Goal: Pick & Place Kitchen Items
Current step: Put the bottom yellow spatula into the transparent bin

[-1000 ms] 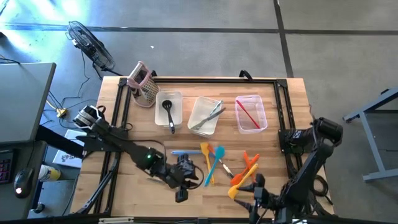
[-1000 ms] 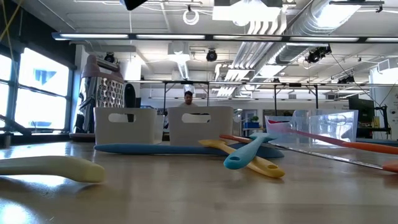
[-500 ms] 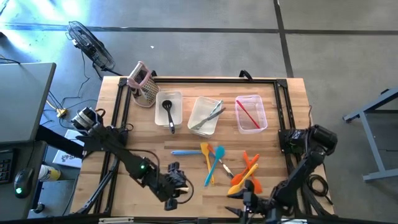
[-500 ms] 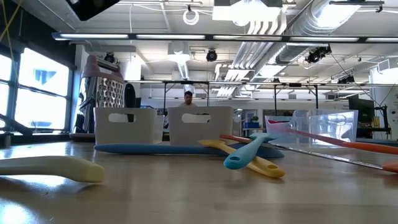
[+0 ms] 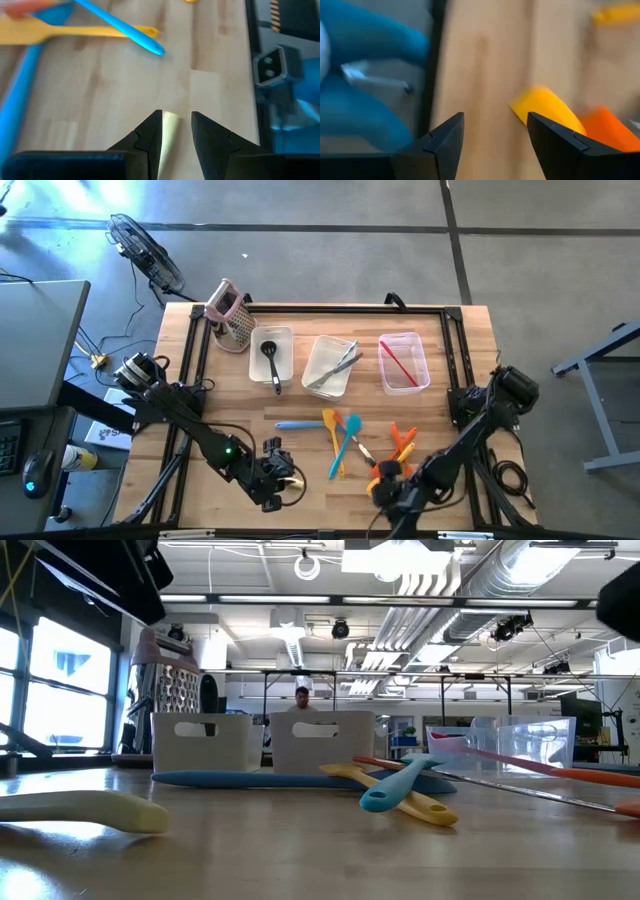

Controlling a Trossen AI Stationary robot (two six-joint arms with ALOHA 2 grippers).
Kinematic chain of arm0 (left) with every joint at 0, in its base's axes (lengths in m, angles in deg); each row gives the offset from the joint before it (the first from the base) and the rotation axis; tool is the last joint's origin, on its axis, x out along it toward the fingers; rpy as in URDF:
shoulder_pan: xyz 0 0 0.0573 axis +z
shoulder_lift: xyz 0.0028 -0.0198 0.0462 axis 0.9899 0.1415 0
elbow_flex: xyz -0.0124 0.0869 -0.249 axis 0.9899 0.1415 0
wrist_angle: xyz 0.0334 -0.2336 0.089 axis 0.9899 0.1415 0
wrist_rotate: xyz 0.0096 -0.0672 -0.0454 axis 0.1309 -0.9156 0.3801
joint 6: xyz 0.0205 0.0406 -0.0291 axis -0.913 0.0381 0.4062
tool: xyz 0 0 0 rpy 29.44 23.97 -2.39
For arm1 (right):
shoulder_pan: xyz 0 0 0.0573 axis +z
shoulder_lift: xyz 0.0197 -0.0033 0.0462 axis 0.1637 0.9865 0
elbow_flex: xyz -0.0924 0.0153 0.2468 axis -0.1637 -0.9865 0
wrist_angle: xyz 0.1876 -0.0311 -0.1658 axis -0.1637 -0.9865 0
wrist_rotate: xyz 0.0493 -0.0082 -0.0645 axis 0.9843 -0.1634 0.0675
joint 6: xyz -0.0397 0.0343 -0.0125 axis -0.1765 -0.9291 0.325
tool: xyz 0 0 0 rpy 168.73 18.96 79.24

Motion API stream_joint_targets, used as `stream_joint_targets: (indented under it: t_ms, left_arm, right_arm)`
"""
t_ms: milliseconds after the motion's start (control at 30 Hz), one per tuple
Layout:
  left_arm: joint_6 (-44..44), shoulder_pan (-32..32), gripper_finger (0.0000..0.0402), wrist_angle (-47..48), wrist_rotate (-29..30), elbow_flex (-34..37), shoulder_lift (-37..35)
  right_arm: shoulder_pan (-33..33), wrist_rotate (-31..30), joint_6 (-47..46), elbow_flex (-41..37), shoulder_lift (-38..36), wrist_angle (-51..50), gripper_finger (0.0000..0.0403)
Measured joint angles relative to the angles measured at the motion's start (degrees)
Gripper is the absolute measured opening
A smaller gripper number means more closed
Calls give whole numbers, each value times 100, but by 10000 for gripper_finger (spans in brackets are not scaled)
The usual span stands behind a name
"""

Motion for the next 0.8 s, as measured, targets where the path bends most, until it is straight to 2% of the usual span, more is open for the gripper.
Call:
stream_joint_targets:
  t_ms: [100,267,600,800]
  left_arm:
    - [-92,2,102,23,382,34,0]
    - [-270,63,102,17,945,35,0]
    - [-417,769,102,-30,832,35,0]
    - [-148,1066,102,-29,576,35,0]
  right_arm:
    - [-117,211,285,0,-145,-838,211]
    - [-258,56,1093,0,-280,-1533,211]
    - [-487,52,2260,0,-279,-2743,211]
    - [-507,145,2851,0,-279,-2825,211]
